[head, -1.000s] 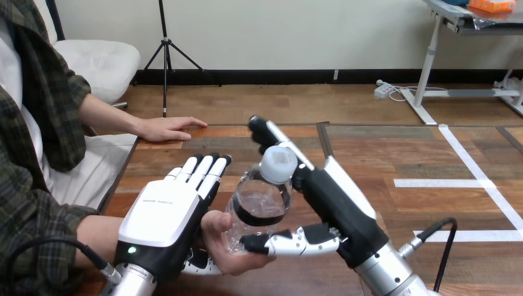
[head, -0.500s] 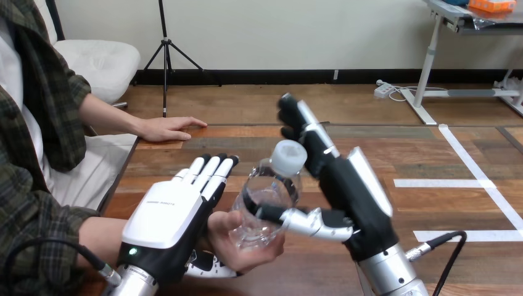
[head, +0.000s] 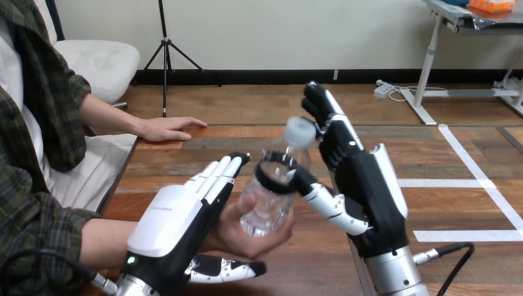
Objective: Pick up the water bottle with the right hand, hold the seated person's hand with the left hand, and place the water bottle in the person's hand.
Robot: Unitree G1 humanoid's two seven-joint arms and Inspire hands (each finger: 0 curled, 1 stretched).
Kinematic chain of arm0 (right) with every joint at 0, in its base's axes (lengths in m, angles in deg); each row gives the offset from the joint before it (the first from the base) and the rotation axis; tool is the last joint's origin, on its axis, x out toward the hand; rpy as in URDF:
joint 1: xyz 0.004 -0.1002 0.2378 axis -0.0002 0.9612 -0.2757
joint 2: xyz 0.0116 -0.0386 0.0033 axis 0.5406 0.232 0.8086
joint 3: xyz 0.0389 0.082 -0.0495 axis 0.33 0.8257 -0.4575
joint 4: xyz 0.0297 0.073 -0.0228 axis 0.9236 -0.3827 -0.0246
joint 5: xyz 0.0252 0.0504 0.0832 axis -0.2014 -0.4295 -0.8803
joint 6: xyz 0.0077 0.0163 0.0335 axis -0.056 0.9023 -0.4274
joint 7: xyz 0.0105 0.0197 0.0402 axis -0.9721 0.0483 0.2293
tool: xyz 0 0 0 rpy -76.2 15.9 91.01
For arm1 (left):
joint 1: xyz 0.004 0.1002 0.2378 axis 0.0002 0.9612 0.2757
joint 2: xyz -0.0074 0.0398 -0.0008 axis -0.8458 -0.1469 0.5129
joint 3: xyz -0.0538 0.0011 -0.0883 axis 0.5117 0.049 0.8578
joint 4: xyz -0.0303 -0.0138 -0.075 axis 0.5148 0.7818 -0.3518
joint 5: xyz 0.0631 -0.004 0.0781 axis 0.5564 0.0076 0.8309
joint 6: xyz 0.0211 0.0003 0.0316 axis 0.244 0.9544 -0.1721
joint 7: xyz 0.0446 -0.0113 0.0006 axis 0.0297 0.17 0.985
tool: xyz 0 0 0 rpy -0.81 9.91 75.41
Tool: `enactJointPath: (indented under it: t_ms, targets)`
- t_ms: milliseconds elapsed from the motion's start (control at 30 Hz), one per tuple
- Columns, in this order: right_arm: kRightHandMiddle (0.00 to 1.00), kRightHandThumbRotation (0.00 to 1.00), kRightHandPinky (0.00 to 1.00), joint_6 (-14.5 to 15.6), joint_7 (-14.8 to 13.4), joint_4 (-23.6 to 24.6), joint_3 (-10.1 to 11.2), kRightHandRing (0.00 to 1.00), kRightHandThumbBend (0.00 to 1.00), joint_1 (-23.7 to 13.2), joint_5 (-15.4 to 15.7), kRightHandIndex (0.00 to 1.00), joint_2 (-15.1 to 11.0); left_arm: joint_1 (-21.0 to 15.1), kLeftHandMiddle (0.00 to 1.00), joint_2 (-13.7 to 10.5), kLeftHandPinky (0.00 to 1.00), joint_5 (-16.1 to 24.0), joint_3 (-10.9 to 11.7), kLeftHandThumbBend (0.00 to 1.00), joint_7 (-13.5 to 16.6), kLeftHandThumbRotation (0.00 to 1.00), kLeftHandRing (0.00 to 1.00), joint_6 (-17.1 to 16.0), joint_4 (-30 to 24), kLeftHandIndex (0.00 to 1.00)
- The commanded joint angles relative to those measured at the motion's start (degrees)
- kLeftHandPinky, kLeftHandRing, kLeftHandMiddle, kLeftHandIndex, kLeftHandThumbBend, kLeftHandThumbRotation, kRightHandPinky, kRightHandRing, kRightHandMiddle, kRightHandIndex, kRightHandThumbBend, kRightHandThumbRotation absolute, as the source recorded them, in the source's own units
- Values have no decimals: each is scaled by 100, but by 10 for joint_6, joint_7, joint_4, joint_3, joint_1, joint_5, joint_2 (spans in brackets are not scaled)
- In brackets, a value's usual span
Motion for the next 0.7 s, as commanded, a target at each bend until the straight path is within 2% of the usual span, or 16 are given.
enactJointPath:
  t_ms: [0,200,433,667]
  targets:
    - [97,56,93,-20,-12,-8,14,97,56,-32,-3,95,10,-31,100,20,88,-39,18,69,24,46,95,-46,22,100]
    - [96,61,91,-27,-21,-14,18,95,54,-34,1,94,10,-32,100,41,87,-53,23,54,49,60,95,-90,52,100]
    - [96,64,89,-30,-33,-16,21,94,53,-34,12,93,9,-34,99,65,86,-65,24,44,75,69,94,-132,84,100]
    - [95,66,88,-32,-41,-17,23,94,53,-34,14,92,10,-40,98,98,85,-112,21,31,80,77,95,-202,130,100]
